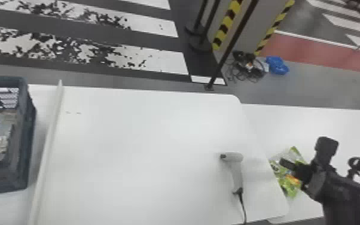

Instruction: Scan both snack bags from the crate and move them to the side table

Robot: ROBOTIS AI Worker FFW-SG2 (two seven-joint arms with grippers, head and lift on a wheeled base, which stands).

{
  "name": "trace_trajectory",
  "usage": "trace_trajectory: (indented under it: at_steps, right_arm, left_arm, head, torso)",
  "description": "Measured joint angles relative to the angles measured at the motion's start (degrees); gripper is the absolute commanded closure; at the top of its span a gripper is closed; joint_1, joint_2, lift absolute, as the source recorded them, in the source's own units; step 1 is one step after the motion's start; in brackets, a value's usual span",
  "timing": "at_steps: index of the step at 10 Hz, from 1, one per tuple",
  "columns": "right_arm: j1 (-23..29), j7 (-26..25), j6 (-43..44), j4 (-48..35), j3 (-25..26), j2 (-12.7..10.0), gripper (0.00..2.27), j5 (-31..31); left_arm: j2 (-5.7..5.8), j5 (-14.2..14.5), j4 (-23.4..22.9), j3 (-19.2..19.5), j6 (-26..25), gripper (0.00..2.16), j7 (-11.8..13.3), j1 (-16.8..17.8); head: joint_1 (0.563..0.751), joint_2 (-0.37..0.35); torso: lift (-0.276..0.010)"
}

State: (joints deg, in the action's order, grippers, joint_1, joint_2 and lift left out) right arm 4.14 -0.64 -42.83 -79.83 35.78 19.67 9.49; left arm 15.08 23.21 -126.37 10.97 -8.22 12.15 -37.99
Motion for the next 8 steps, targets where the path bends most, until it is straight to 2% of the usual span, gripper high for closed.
trace_trajectory:
  at_steps: [2,3,5,7,8]
  right_arm:
    - [7.18,6.26,1.70,-14.31,1.00,-6.24,0.05,4.31]
    - [10.23,6.92,3.36,-20.37,-0.20,-9.17,0.05,5.05]
    - [14.04,7.06,4.65,-28.55,-3.82,-13.46,0.05,6.01]
    - [18.10,8.62,8.27,-35.50,-7.89,-17.36,0.05,6.22]
    - [21.46,10.38,13.61,-39.96,-11.01,-18.79,0.05,5.78]
  left_arm:
    - [0.01,-0.11,-0.05,-0.45,0.00,0.07,-0.23,0.28]
    - [0.03,-0.32,-0.04,-0.63,-0.05,0.07,-0.36,0.46]
    - [0.09,-0.58,-0.02,-0.99,-0.17,0.07,-0.95,0.83]
    - [0.54,-0.67,-0.02,-1.27,-0.32,0.07,-1.94,1.00]
    - [0.69,-0.70,-0.05,-1.70,-0.51,0.07,-2.09,1.12]
  head:
    - [0.695,-0.350]
    - [0.695,-0.350]
    - [0.695,-0.331]
    - [0.695,-0.254]
    - [0.695,-0.196]
  torso:
    - [-0.029]
    - [-0.029]
    - [-0.029]
    - [-0.029]
    - [-0.029]
